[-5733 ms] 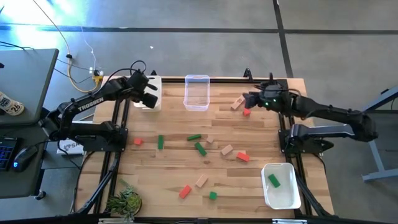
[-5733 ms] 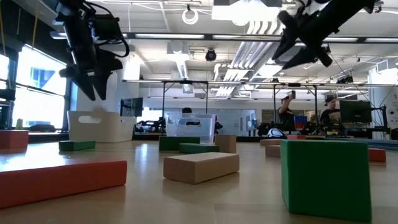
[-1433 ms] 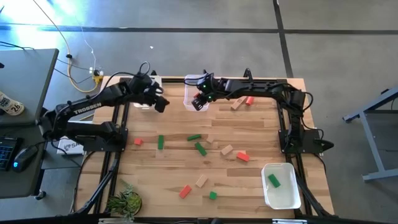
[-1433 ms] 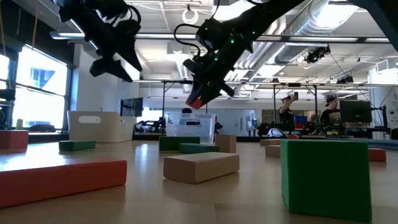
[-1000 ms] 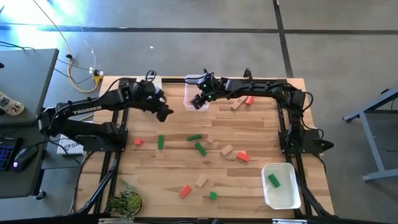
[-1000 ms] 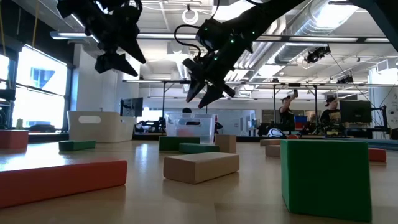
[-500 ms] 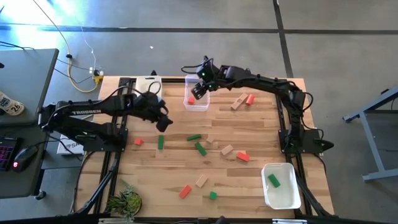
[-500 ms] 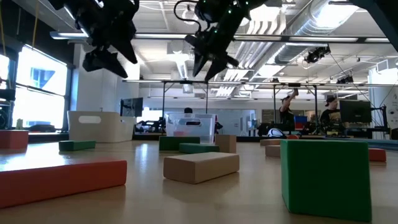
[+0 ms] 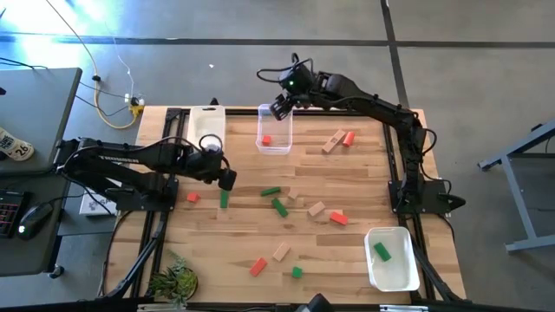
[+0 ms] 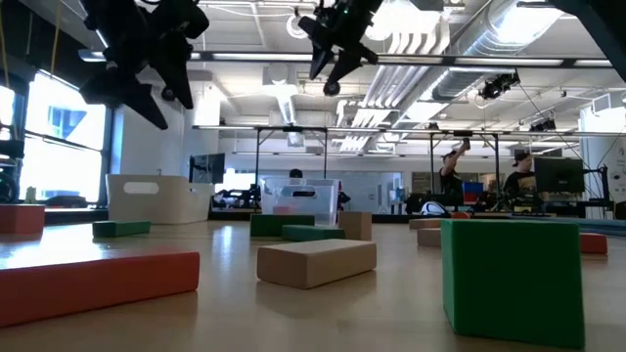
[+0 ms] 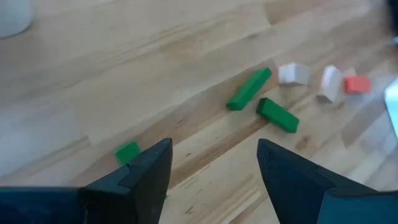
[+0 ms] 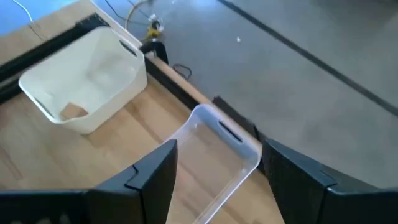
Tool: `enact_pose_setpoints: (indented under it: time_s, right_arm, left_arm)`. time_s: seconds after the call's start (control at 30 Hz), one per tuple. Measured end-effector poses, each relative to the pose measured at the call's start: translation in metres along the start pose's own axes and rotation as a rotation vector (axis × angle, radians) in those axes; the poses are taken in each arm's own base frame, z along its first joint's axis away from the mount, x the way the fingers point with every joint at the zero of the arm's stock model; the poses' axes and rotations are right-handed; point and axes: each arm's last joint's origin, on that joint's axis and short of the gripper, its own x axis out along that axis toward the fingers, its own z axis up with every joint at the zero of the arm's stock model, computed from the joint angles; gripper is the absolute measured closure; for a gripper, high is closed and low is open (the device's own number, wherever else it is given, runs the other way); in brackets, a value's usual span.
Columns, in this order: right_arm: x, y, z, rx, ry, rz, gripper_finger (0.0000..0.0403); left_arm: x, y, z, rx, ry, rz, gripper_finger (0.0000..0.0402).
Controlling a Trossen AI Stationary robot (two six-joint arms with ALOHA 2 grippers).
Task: Sort & place blocks by color
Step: Put the green block into the bottom white bin
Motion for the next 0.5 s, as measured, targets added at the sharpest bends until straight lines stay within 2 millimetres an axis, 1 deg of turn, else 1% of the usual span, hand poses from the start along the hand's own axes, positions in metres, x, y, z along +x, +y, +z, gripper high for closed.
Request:
enact_pose_setpoints:
  time_s: [0.13, 0.23, 0.5]
  right_arm:
    - [-0.005, -0.007, 0.006, -0.046, -0.014, 0.003, 0.0180]
    - [-0.006, -0.012, 0.009, -0.061, -0.015, 0.010, 0.0180]
    - [-0.002, -0.024, 0.008, -0.051, 0.021, 0.018, 0.0180]
  left_arm:
    - [0.003, -0.001, -0.010, -0.061, -0.017, 0.071, 0.0177]
    - [0.008, -0.004, -0.018, -0.093, -0.022, 0.100, 0.0177]
    - [0.032, -0.013, -0.039, -0.133, -0.014, 0.207, 0.0177]
